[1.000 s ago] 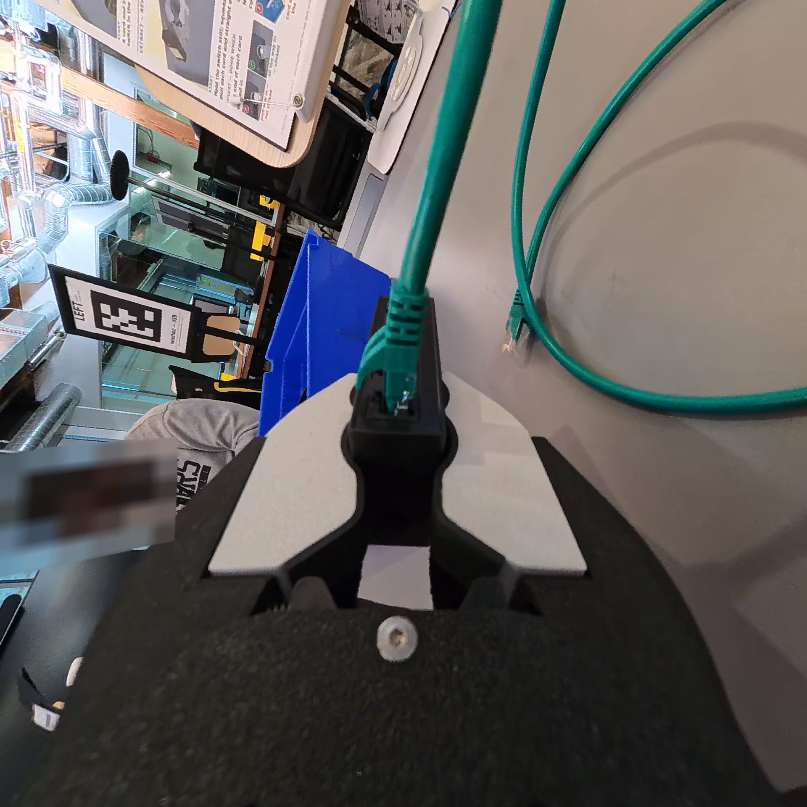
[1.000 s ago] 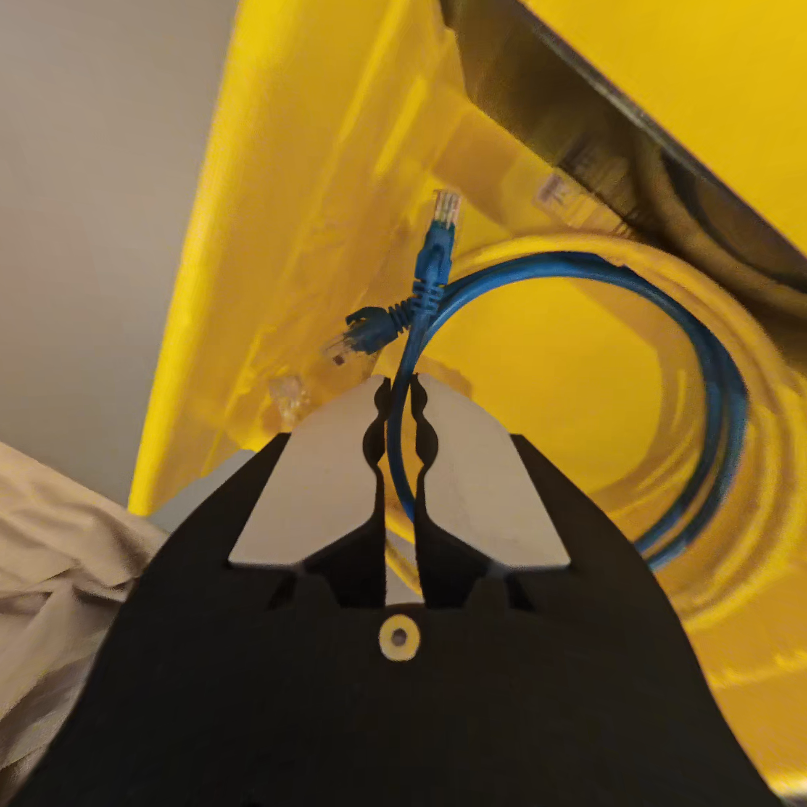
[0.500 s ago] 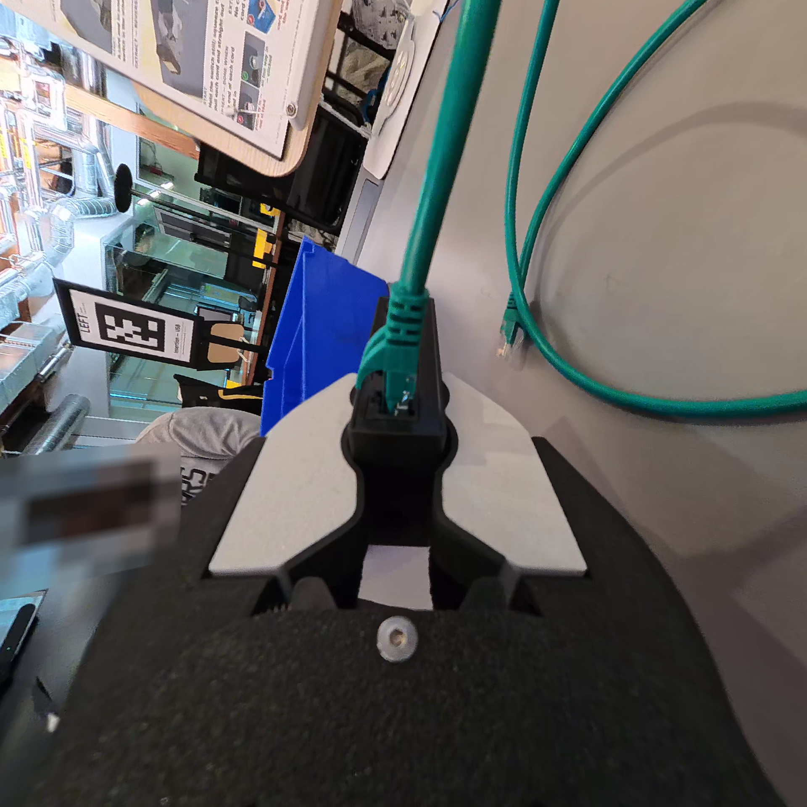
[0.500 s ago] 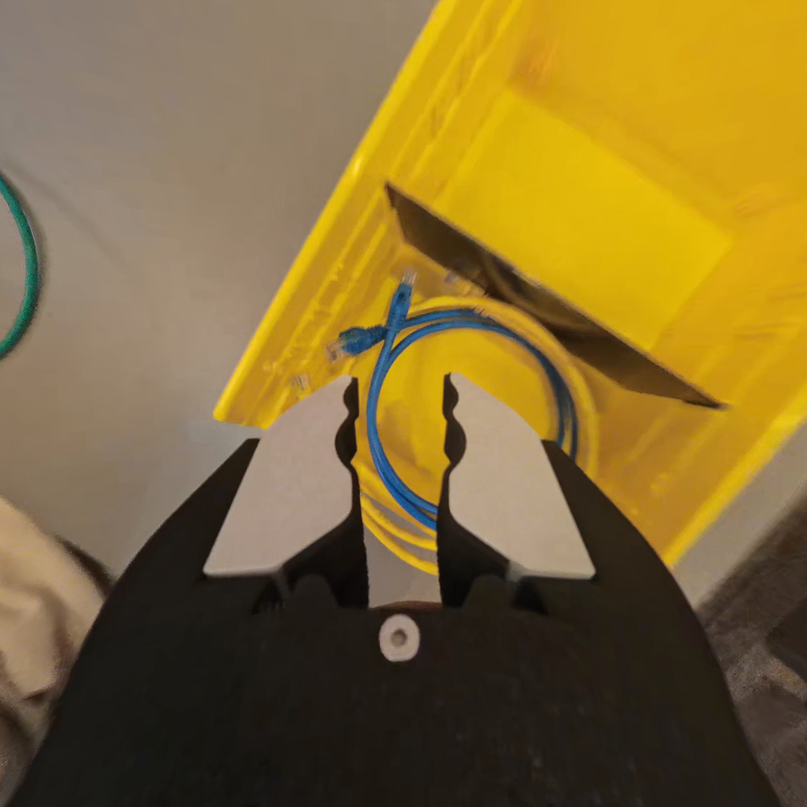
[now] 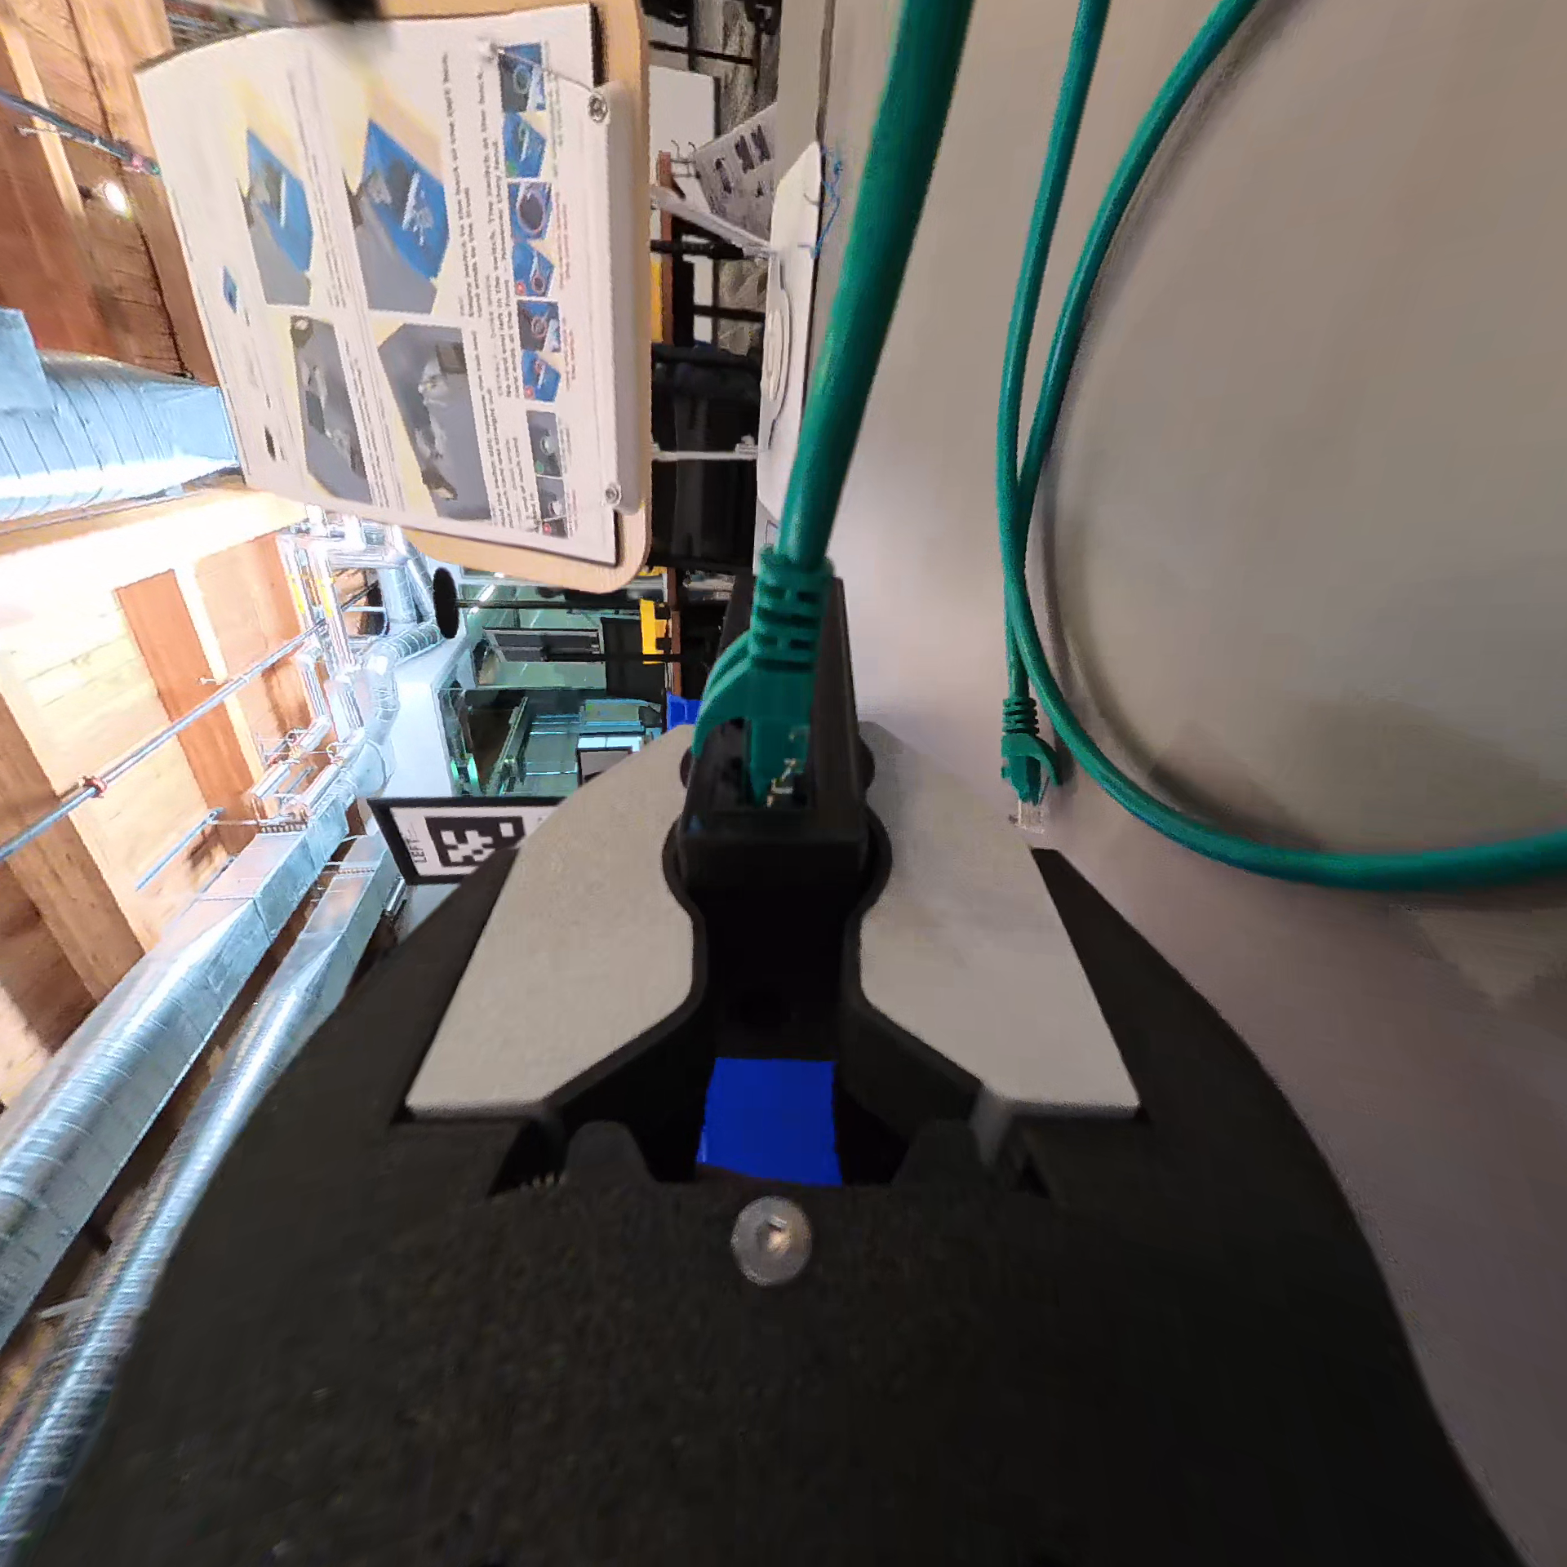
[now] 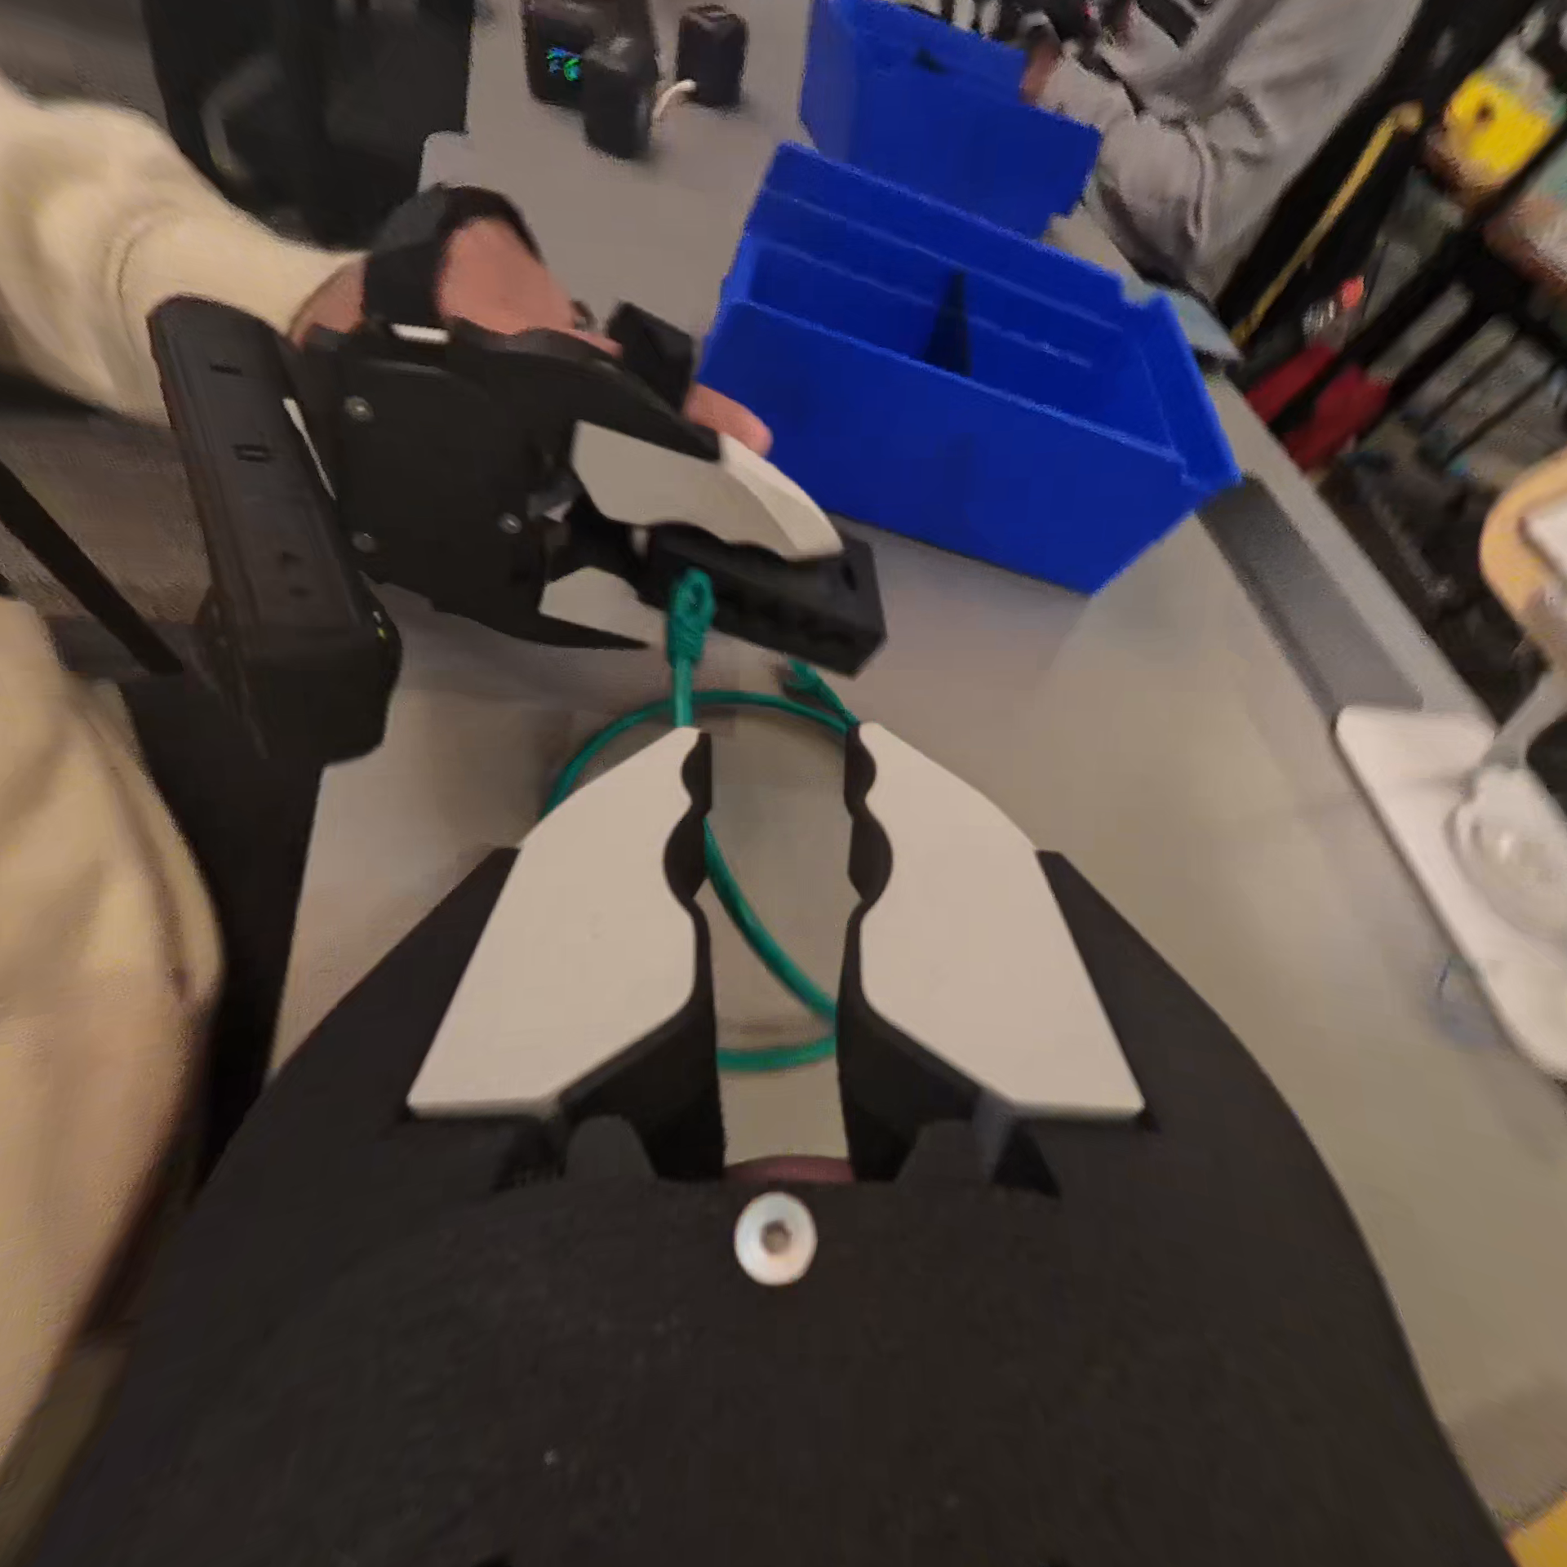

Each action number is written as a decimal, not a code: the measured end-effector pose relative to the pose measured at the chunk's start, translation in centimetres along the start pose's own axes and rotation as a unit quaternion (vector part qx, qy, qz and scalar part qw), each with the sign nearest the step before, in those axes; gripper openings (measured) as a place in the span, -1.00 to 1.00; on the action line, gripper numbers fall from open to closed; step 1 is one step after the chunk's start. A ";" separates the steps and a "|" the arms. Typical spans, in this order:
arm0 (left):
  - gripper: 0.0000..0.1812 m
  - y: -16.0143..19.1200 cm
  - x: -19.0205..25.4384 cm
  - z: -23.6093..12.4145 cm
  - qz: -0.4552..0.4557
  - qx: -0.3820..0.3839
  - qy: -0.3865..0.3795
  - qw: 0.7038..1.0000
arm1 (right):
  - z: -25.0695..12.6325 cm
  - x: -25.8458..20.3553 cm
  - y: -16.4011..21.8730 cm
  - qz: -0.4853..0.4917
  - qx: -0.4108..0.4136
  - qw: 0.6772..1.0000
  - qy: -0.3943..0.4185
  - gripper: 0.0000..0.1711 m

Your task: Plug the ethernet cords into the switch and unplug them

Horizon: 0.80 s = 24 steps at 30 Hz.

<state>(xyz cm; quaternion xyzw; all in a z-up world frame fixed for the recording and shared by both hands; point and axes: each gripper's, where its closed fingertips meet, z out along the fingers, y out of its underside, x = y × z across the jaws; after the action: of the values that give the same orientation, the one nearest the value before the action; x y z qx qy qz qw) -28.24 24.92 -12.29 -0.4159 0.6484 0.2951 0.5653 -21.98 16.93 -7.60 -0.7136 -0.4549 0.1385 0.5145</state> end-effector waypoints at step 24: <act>-0.68 -2.0 -2.8 -1.6 0.104 0.030 -0.139 0.984 | 4.9 -4.4 -1.3 0.448 -0.020 0.823 -0.350 -0.80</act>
<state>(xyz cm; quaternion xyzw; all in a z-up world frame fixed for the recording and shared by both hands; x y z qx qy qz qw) -27.26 23.18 -9.07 -0.2838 0.6114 0.3873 0.6289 -28.33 16.52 -9.82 -0.7526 -0.2375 0.5847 0.1882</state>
